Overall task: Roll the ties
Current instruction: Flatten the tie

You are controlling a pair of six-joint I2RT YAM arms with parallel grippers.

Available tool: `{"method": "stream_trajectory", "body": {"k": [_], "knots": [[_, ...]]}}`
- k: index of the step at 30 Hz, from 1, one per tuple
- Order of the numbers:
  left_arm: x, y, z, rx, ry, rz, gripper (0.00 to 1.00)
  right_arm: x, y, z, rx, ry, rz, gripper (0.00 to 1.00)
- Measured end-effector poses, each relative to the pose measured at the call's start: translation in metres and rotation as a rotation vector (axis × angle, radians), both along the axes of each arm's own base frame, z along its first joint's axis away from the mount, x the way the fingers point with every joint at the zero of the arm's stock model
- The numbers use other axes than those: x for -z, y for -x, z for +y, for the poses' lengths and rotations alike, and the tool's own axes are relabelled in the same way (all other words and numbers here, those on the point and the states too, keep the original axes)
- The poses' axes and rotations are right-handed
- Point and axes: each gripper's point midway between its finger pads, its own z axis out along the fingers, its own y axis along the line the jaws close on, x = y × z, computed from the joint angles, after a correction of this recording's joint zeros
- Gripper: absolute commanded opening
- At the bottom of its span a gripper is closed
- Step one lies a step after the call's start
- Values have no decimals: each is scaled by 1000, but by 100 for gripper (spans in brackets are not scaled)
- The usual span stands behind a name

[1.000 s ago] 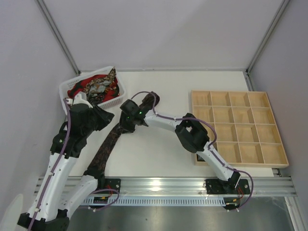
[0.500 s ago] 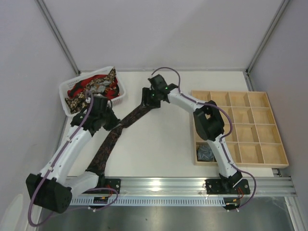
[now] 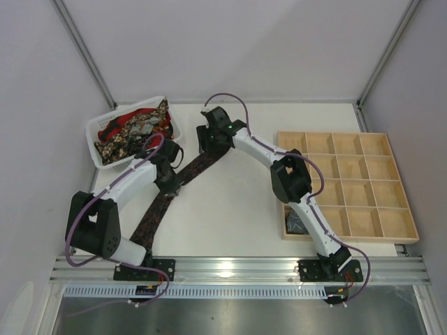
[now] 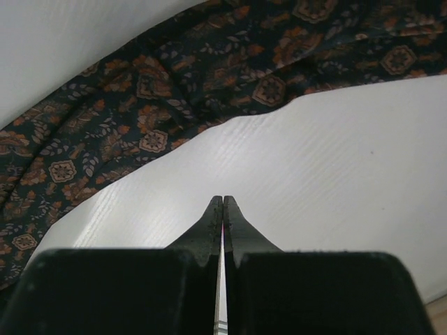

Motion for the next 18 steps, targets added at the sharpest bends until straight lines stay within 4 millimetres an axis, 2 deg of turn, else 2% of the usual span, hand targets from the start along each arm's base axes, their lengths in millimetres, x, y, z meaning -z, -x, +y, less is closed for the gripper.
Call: {"method": "stream_trajectory", "body": {"k": [4, 5, 14, 16, 18], "knots": [[13, 5, 12, -50, -20, 41, 0, 29, -4, -14, 49, 81, 16, 61], [16, 7, 17, -63, -28, 56, 1, 32, -7, -17, 63, 90, 13, 61], [54, 22, 48, -133, -110, 222, 1, 38, -22, -48, 190, 185, -12, 62], [54, 20, 51, -131, -110, 239, 0, 39, -19, -52, 203, 195, -11, 63], [54, 18, 52, -118, -117, 260, 1, 40, -7, -62, 206, 216, 8, 63]]}}
